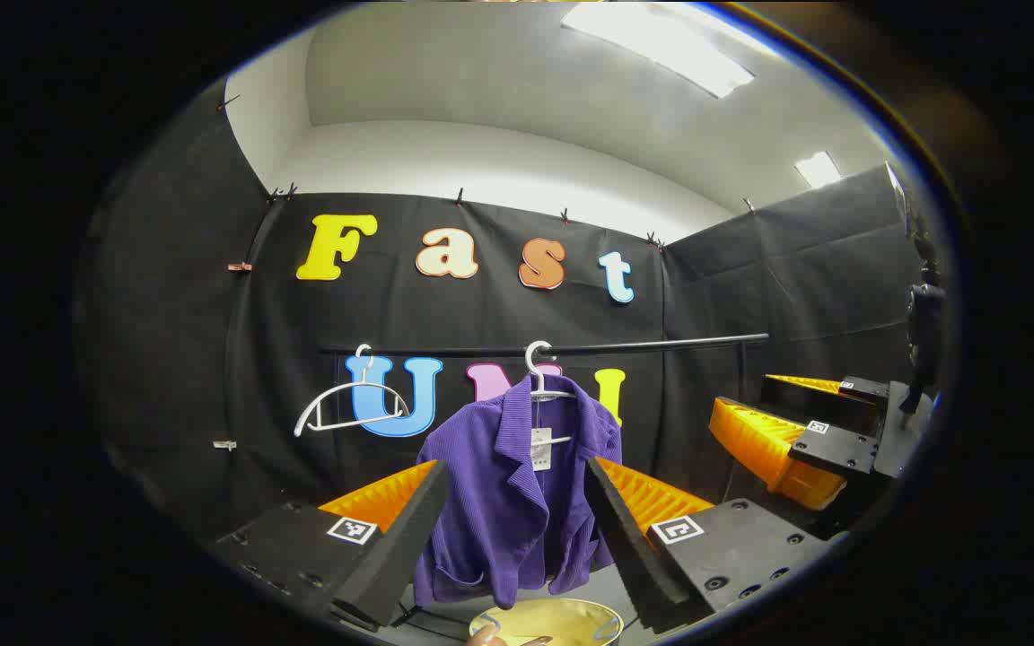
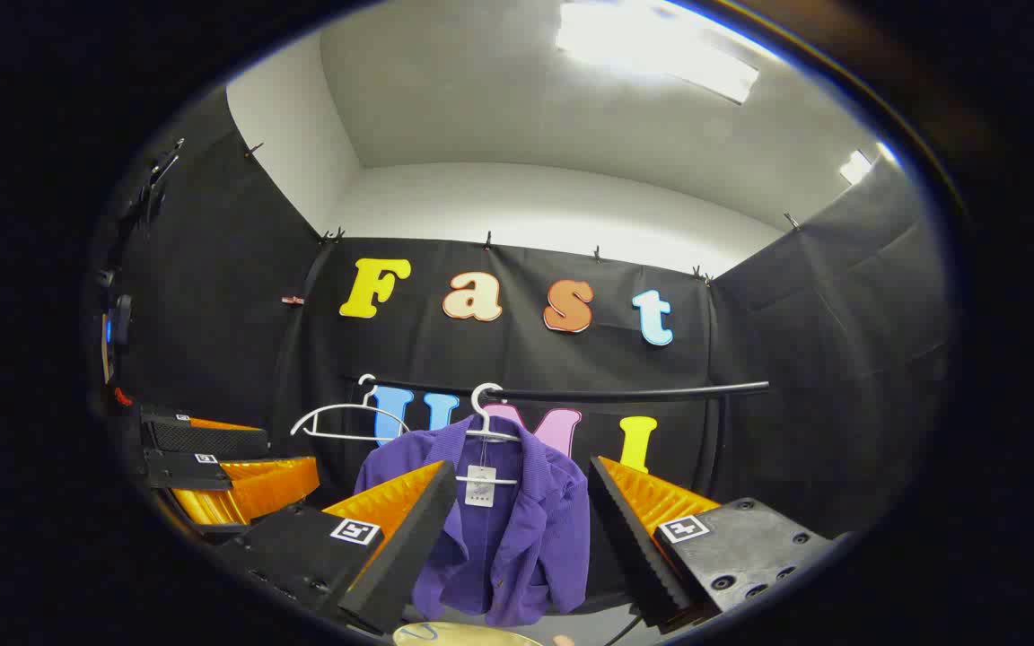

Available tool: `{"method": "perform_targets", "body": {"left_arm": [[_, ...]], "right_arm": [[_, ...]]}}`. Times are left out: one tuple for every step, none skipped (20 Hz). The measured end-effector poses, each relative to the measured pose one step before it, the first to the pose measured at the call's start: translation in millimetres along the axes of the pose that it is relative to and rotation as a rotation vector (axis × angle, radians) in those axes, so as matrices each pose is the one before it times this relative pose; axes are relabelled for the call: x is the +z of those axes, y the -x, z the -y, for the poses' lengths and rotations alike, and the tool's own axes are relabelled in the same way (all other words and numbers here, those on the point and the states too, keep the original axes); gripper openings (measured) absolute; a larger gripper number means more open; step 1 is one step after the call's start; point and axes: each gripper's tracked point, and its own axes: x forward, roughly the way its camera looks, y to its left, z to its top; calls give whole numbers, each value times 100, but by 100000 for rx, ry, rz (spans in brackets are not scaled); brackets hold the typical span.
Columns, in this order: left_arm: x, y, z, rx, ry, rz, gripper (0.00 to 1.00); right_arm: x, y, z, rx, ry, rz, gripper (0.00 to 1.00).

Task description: Grasp the clothes on the hanger with both hands and then place them into the laundry hamper below.

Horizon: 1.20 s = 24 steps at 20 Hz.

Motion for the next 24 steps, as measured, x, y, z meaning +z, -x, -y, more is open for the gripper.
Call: {"method": "perform_targets", "body": {"left_arm": [[-117,-185,-8,-43,235,-246,93],[91,-172,-47,89,161,-55,95],[-9,-68,-112,247,124,138,95],[118,-53,-133,342,-117,232,95],[31,-42,-169,755,-206,477,95],[144,-39,-117,556,-188,397,95],[-123,-161,-77,296,-120,174,95],[66,-1,-81,122,-91,95,95],[-37,-50,-102,224,-155,206,95],[50,34,-145,204,-164,105,95],[-218,-101,116,52,-113,-489,95],[-156,-43,54,140,1,-669,95],[-280,-242,70,-244,139,-596,95],[-127,-112,104,-472,251,-479,95],[-124,-39,114,-450,368,-112,95],[78,14,-17,-554,384,99,95],[-11,94,-132,-593,286,164,95],[141,84,-68,-707,205,392,95],[11,100,7,-781,141,266,95],[127,71,-152,-654,227,160,95],[31,96,-104,-865,434,140,95],[65,154,-101,-814,445,83,95],[-7,70,-177,-849,513,135,95],[63,93,-256,-881,406,-150,97]], "right_arm": [[58,-62,-31,286,311,485,96],[-61,-167,-110,318,253,253,96],[-76,-114,-104,316,520,-44,96],[-244,-53,39,36,822,-377,96],[-205,-92,-43,94,911,-435,96],[-147,-43,-118,347,625,-543,96],[-100,-6,-191,570,165,-430,96],[-52,-54,-180,420,-45,-321,96],[-89,-20,-143,247,63,-187,96],[-95,-113,41,-43,204,-117,96],[-47,28,6,-115,202,-16,96],[-100,-76,62,-89,41,-28,96],[-67,24,-12,-19,-55,-161,96],[-131,-47,-85,-4,26,-177,96],[-78,-5,-87,-98,236,-281,96],[-97,50,-15,-109,277,-293,96],[-107,62,-71,-252,242,-407,96],[-56,93,-61,-462,273,-545,96],[-22,94,3,-634,337,-470,96],[17,86,-96,-711,298,-374,96],[96,142,-110,-729,281,-128,96],[170,55,-146,-808,267,90,96],[136,86,-138,-831,406,77,96],[24,101,-240,-757,542,26,96]]}}
